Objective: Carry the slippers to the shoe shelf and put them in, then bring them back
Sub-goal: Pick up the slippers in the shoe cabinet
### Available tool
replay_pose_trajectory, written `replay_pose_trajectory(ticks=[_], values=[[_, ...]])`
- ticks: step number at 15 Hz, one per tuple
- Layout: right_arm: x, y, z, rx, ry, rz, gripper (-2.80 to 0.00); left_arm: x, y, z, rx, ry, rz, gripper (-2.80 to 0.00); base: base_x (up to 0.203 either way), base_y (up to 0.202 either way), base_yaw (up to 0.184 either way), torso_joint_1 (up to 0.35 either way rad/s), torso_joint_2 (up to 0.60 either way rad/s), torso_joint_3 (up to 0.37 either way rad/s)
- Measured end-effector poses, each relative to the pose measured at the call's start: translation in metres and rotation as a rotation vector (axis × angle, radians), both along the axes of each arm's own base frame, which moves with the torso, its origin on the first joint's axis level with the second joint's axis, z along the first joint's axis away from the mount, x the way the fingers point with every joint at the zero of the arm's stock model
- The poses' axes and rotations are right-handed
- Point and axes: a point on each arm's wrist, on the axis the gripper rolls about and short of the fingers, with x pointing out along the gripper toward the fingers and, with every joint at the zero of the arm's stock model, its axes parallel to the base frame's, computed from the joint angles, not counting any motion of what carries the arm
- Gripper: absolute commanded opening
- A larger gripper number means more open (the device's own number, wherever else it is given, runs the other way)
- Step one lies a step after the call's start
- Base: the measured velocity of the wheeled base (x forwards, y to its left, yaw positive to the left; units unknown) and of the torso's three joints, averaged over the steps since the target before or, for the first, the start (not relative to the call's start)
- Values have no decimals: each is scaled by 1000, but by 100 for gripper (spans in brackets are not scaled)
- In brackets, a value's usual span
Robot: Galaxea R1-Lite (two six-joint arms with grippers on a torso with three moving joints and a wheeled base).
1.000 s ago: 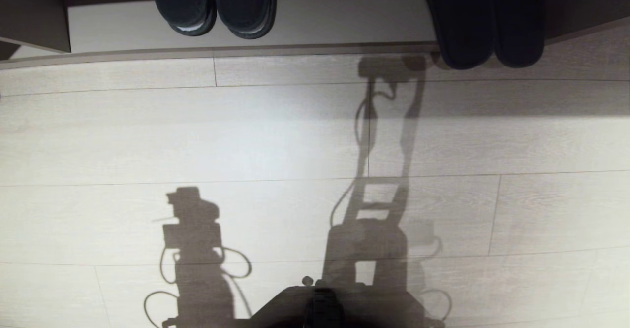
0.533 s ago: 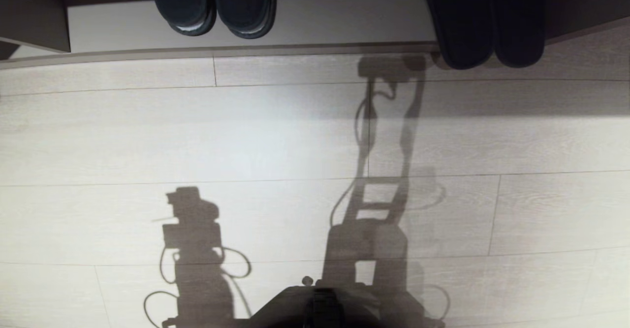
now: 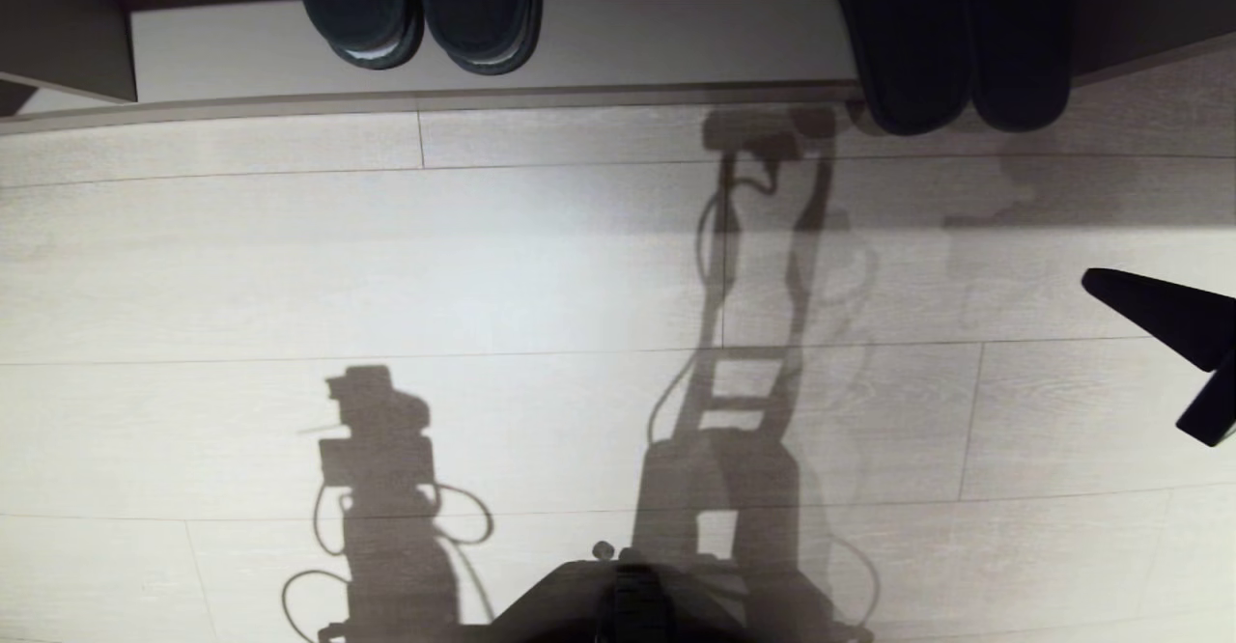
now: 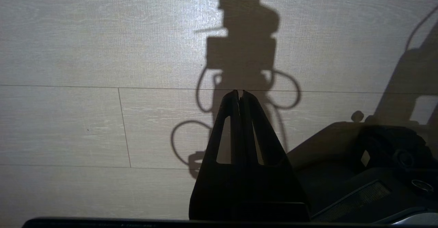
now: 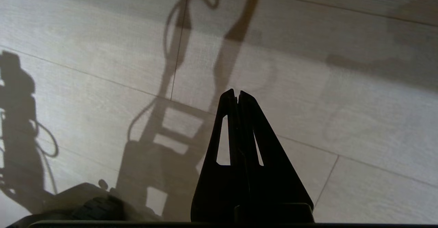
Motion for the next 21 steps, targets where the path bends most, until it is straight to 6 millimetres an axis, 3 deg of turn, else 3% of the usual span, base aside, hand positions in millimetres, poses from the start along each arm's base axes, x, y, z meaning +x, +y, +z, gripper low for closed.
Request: replay_pose_trajectory(ticks=[3,4,9,15,21], values=[[30,8,7,-33,-55,2,-280,0,0,0,0,0,0,-280,0,0,0,0,0,0],[40,10,11,-48,-91,-14,0,0,0,0,0,0,0,-280,0,0,0,0,0,0],[90,17,35,-55,-222,-167,0,0,0,0,0,0,0,-280,0,0,0,0,0,0],[139,27,59,4,-380,-198,0,0,0,0,-1,0,0,-280,0,0,0,0,0,0],[167,31,83,38,-471,-242,0,0,0,0,-1,0,0,-280,0,0,0,0,0,0]])
